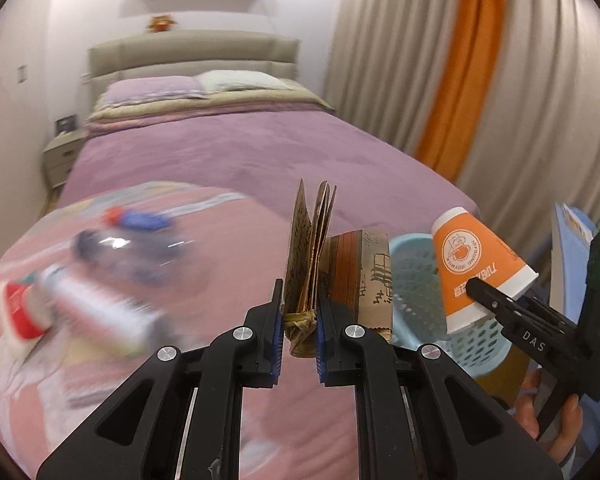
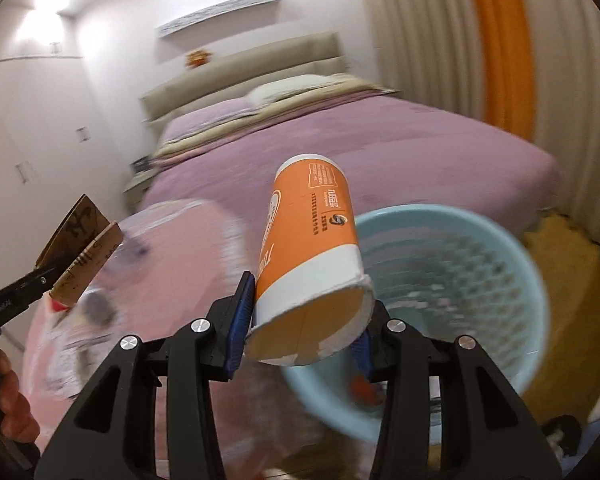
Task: Collect trash
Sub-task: 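Drop the cardboard and orange cup into the blue basket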
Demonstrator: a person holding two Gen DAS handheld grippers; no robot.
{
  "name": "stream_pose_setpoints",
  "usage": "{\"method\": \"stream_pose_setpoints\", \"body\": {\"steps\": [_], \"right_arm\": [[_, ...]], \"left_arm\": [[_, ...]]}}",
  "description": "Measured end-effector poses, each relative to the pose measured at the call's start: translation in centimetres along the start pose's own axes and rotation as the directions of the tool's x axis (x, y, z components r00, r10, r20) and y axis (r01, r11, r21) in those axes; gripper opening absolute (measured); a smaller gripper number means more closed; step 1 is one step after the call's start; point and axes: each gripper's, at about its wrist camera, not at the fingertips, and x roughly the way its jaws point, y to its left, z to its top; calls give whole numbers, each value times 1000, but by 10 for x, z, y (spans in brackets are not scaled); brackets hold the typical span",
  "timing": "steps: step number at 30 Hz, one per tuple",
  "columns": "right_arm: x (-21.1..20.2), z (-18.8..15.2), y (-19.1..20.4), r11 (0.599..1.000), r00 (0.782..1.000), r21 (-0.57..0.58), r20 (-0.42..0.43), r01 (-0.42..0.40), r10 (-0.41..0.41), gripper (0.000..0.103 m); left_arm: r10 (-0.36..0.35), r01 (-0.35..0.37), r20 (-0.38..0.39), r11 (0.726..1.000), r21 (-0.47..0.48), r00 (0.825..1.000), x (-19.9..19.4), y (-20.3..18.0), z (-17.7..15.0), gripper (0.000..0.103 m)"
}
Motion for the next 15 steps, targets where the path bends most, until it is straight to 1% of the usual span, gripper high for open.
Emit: {"method": "stream_pose_setpoints", "body": {"steps": [2, 5, 9, 11, 12, 13, 14, 15], "right_arm": [[1, 3, -18, 999, 999, 25, -3, 34, -34, 40], [7, 5, -42, 993, 994, 45, -18, 110, -109, 40], [20, 4, -68, 983, 986, 93, -64, 158, -152, 41], [25, 2, -72, 978, 981, 101, -78, 184, -176, 45], [28, 1, -76, 975, 979, 109, -89, 194, -184, 46], [30, 0, -80, 974, 978, 115, -97, 194, -183, 50], [34, -1, -84, 973, 977, 122, -114, 194, -180, 53], [36, -2, -86, 972, 975, 128, -120, 200, -185, 57]], "left_arm": [[-37, 37, -20, 999, 37, 999, 23, -28, 8, 11], [-75, 78, -58, 996, 47, 995, 56, -55, 15, 11], [-107, 115, -108, 991, 72, 988, 92, -80, 15, 12], [-132, 143, -123, 986, 82, 984, 100, -89, 12, 13], [-151, 164, -138, 982, 90, 979, 107, -93, 12, 19], [-163, 179, -153, 979, 97, 975, 111, -96, 10, 37], [-161, 178, -157, 979, 99, 974, 112, -96, 8, 47], [-146, 161, -145, 981, 103, 979, 111, -95, 6, 52]]}}
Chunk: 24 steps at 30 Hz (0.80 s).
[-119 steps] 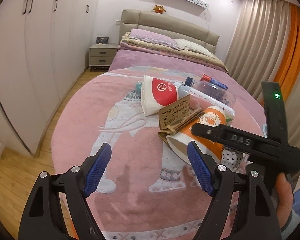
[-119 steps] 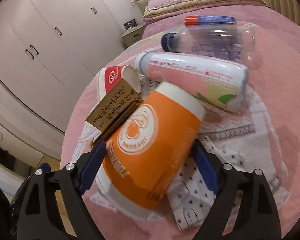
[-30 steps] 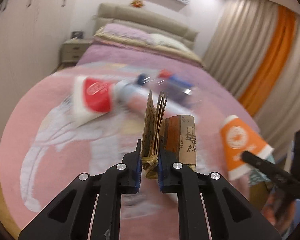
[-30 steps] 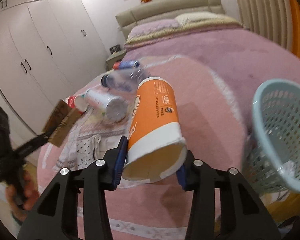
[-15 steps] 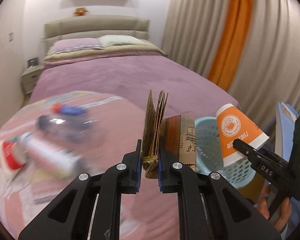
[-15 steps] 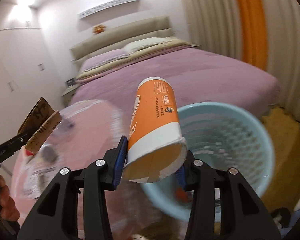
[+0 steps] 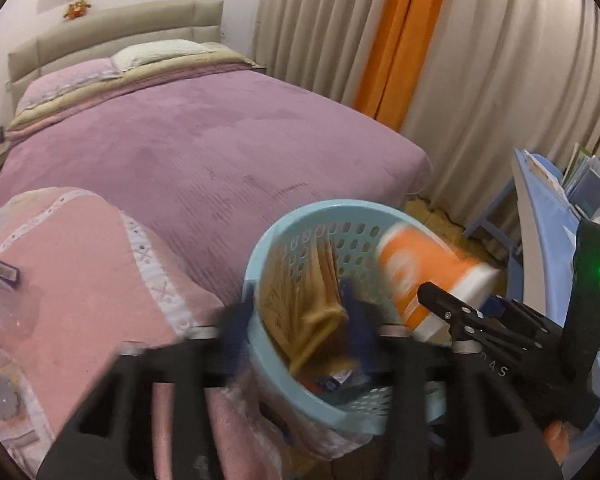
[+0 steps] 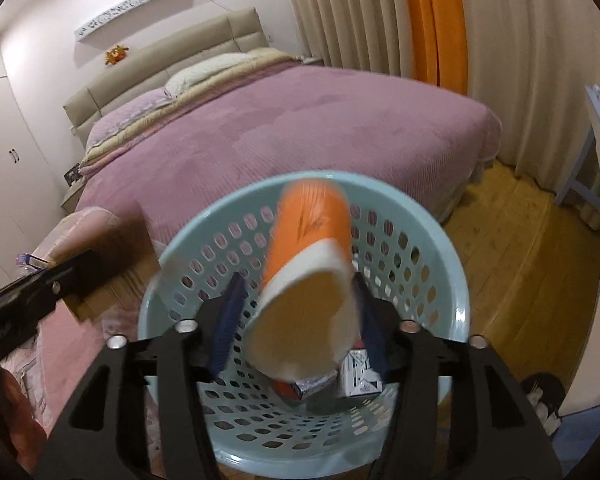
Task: Collect trash
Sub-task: 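Drop the cardboard and orange cup into the blue basket, then grasp the red-white paper cup with the left tool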
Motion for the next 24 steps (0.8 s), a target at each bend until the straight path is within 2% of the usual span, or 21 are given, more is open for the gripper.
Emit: {"method": "stream_pose_setpoints", "body": {"steps": [5, 7, 14, 19, 22, 24], "right_arm": [[-5, -5, -1, 1000, 1000, -5, 10, 8, -8, 60], [-9, -6, 5, 1000, 1000, -16, 25, 11, -10, 60], [-35, -9, 54, 990, 992, -110, 86, -87, 97, 60], [-50, -17, 114, 955, 972, -222, 87, -196, 220, 60], [-51, -23, 148, 930, 961, -272, 57, -247, 271, 60], [-49, -35, 182, 894, 941, -318, 14, -316, 338, 60]], "left_arm": [[11, -11, 12, 1000, -25, 1000, -17, 13, -9, 51], [9, -6, 47, 999, -53, 999, -34, 19, -13, 51], [36, -13, 169, 990, -139, 985, -106, 53, -33, 51], [112, -51, 251, 970, -239, 961, -166, 102, -54, 51], [185, -87, 292, 943, -321, 938, -198, 135, -67, 51], [240, -116, 307, 920, -373, 921, -216, 156, -76, 51]]}}
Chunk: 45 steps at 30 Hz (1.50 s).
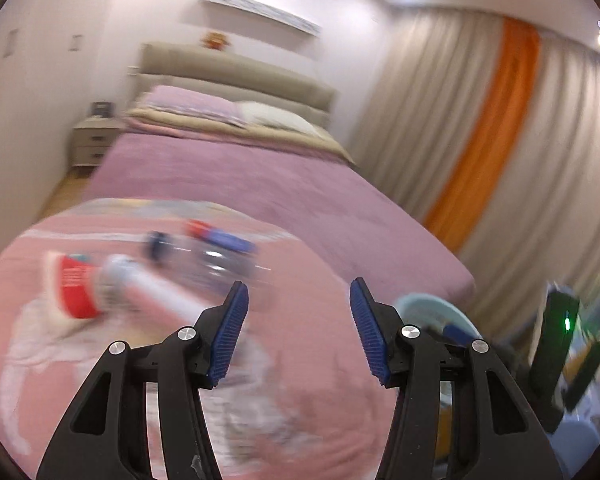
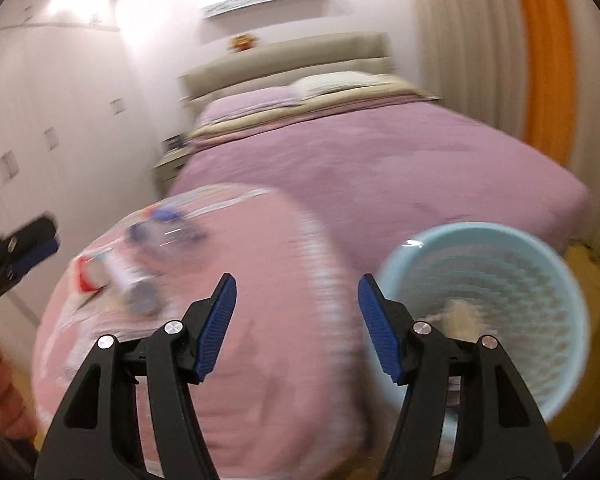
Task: Collect trash
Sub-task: 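Grasp the red-white paper cup with the left tool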
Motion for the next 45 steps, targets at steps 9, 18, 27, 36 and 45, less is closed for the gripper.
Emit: {"method": "stream_pose_setpoints", "body": {"steps": [9, 18, 27, 36, 45], "right_arm": [[56, 6, 110, 958, 977, -195, -64, -212, 204, 60], [108, 11, 150, 934, 962, -242, -145, -262, 232, 60], [137, 0, 156, 927, 940, -229, -243, -297, 241, 61], [118, -12, 170, 902, 948, -316, -220, -293, 231, 52], [62, -29, 124, 930, 959, -283, -221, -236, 176, 51]], "left_arm": [[271, -273, -31, 960, -68, 962, -20, 119, 8, 52], [313, -333, -181, 938, -96, 932, 14, 200, 2, 57], [188, -227, -235, 962, -152, 954, 39, 222, -5, 54], [72, -106, -216, 984, -146, 974, 27, 184, -21, 23], [-31, 14, -225, 997, -75, 974, 12, 131, -38, 18]]}}
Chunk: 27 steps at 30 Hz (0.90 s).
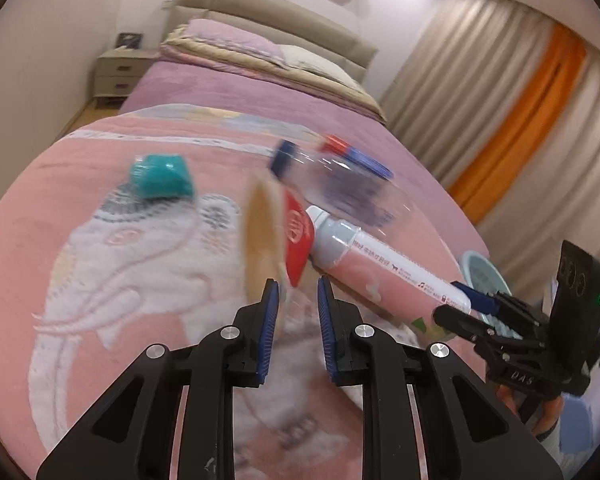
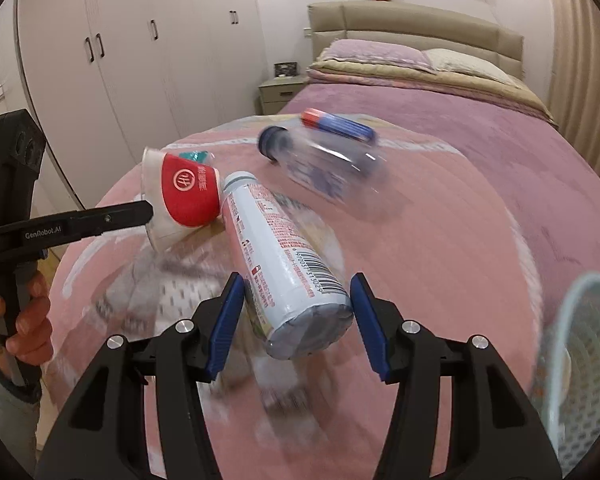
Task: Collect trash
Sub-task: 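Grasp the red-white paper cup with the left tool, then grasp the white spray can with the right tool while left tool holds the cup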
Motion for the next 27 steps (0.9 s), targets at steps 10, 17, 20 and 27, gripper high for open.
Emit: {"method": "stream_pose_setpoints", "body": {"steps": [10, 17, 20, 27], "right_arm": [[-13, -17, -7, 1000, 999, 4, -31, 31, -31, 52], [-7, -4, -4, 1000, 1000, -12, 2, 21, -21, 67], [12, -2, -1, 1000, 999, -14, -48, 6, -7, 67], [20, -9, -2, 1000, 998, 2, -60, 10, -10, 54]], "left_arm": [[54, -55, 15, 997, 48, 998, -26, -5, -22, 41], [47, -47, 10, 998, 33, 999, -21, -3, -17, 62], [43, -42, -16, 998, 51, 999, -11, -16, -21, 63], [89, -86, -13, 987, 138, 996, 5, -49, -25, 74]]}}
